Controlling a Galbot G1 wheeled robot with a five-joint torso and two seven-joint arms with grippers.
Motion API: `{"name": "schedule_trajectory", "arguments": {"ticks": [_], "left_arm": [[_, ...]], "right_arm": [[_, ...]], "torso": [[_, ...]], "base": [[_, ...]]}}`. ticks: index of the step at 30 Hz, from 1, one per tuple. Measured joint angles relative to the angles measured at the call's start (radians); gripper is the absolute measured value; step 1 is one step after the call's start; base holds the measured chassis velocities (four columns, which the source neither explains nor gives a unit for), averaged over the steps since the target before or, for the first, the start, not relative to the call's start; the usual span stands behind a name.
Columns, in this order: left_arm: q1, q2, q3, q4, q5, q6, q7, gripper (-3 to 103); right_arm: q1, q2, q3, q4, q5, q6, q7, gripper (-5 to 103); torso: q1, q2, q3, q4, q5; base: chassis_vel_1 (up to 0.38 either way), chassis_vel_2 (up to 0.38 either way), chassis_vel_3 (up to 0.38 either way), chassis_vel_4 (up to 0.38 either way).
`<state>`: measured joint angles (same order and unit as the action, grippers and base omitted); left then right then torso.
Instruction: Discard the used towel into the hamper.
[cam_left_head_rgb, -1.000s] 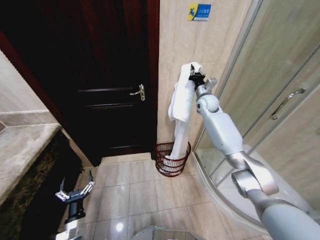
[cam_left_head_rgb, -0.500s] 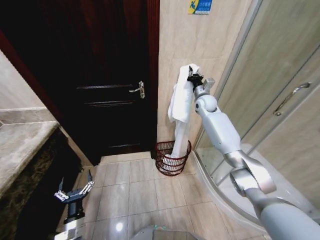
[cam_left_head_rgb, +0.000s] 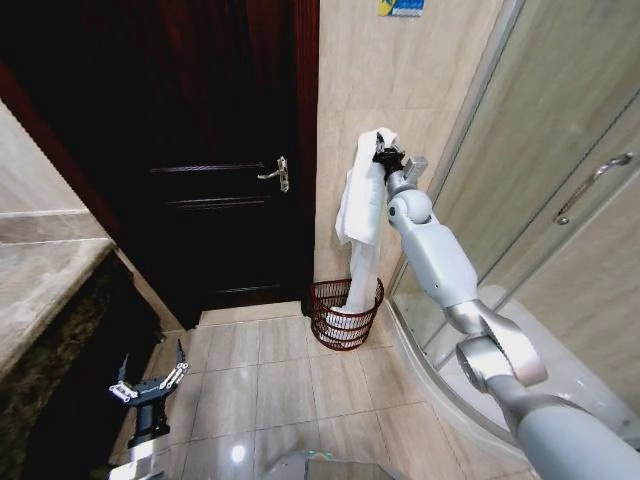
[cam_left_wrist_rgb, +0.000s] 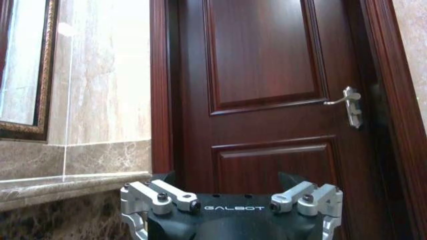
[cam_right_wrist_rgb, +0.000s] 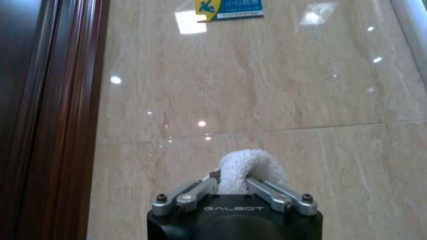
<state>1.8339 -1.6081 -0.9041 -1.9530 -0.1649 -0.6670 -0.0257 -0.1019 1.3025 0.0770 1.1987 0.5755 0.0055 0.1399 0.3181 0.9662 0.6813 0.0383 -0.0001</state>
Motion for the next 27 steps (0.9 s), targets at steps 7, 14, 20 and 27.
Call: {"name": "schedule_trajectory", "arguments": {"ticks": [7,14,20,27], "left_arm": [[0.003,0.0,-0.003,0.0,-0.003,-0.001,0.0,100],[0.005,0.0,-0.003,-0.002,-0.003,-0.002,0.0,100],[0.005,0.0,-0.004,-0.009,-0.002,-0.002,0.0,100],[0.011,0.0,-0.006,-0.014,0.0,-0.002,0.001,100]], "right_arm": [[-0.005,0.003,0.004,-0.003,-0.008,0.002,0.001,3],[-0.017,0.001,0.012,-0.003,-0.012,0.004,0.002,3],[-0.028,0.004,0.018,0.0,-0.017,0.006,0.002,3],[-0.053,0.017,0.029,0.001,-0.034,0.012,-0.003,3]], "torso": [[-0.014,-0.031,-0.017,0.0,0.0],[-0.028,-0.062,-0.034,0.0,0.0],[-0.039,-0.087,-0.048,0.0,0.0],[-0.055,-0.122,-0.067,0.0,0.0001]], "base": [[0.0,0.0,0.0,0.0],[0.0,0.0,0.0,0.0],[0.0,0.0,0.0,0.0],[0.0,0.0,0.0,0.0]]}}
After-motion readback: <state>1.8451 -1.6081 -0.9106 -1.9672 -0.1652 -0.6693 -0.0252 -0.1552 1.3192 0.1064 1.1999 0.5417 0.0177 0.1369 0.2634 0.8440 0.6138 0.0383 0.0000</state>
